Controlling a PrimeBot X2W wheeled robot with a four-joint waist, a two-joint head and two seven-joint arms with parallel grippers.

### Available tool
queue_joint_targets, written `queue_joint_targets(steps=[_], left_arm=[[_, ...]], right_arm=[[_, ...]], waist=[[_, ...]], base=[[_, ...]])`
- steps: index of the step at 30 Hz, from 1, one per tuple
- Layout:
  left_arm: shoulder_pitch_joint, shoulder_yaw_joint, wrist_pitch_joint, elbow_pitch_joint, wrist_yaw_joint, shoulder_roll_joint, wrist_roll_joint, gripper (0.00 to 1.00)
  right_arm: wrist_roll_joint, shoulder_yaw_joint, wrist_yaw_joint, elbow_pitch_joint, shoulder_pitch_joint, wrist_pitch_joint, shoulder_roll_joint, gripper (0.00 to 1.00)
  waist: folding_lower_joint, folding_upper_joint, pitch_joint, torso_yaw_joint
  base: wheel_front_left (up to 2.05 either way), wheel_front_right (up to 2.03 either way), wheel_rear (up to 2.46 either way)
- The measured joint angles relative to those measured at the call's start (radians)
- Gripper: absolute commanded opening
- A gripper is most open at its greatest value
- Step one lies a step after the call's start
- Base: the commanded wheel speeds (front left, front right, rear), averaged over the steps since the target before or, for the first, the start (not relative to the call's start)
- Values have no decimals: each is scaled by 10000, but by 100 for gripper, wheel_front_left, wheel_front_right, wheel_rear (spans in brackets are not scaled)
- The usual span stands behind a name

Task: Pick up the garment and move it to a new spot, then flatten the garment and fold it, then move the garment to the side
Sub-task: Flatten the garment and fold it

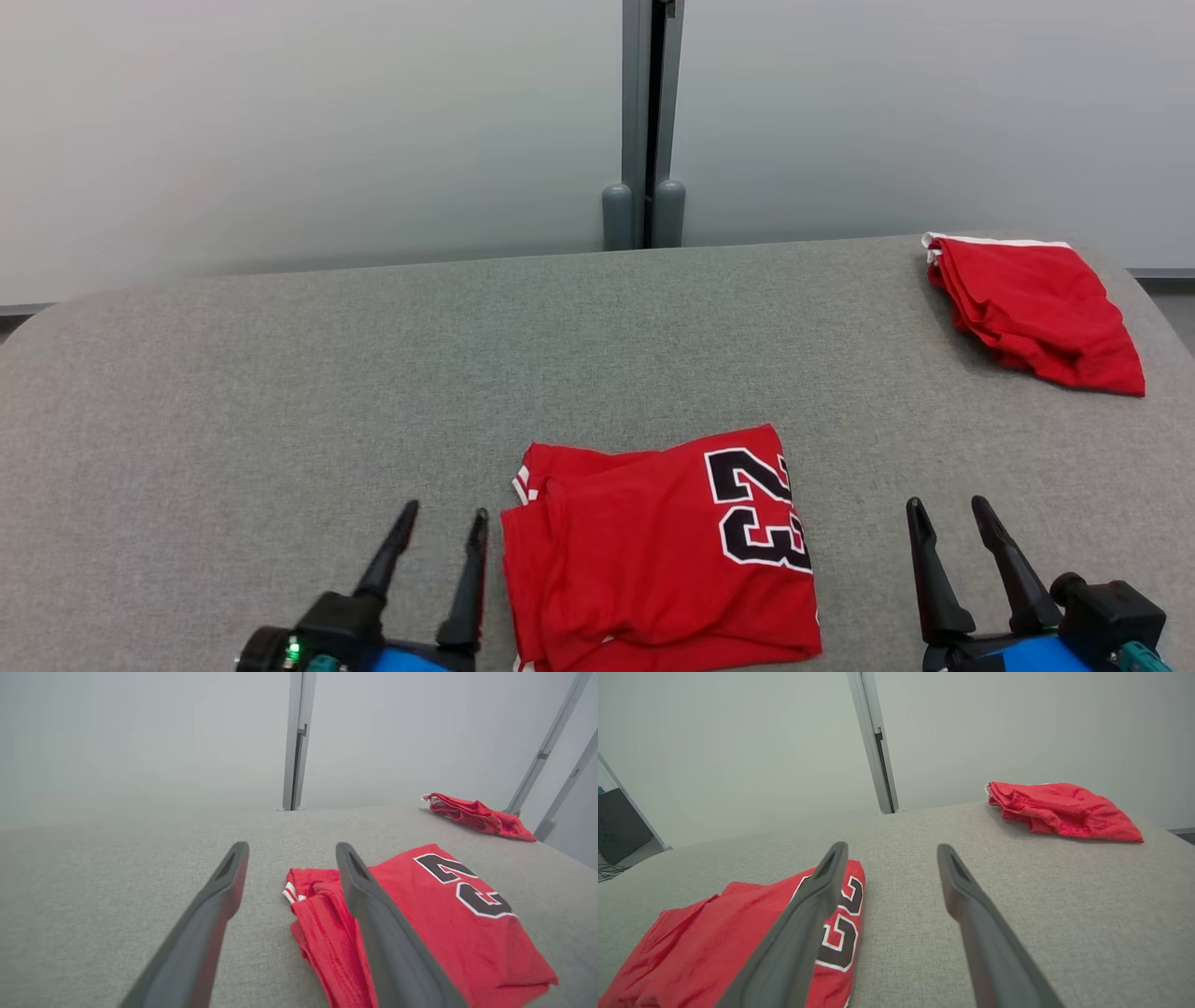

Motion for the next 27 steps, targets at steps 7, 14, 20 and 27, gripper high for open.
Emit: queue_joint_targets(steps=[7,14,20,27], left_arm=[[204,1837,-2,-1064,462,46,228,100],[380,3160,-2,-1453,451,69,625,100],[648,3515,-2,-1590,270,67,1160,100],[928,3774,-2,-1214,77,-50,1331,100]], right_arm=[[-27,-6,0,-257,-32,0,25,100],[-121,-96,0,-430,-25,0,33,100],[-320,-174,0,-502,85,0,46,100],[-472,-244,0,-453,234,0,63,100]], waist=[[0,0,-58,86],[0,0,-119,119],[0,0,-216,150],[0,0,-291,217]], base=[[0,0,0],[0,0,0],[0,0,0],[0,0,0]])
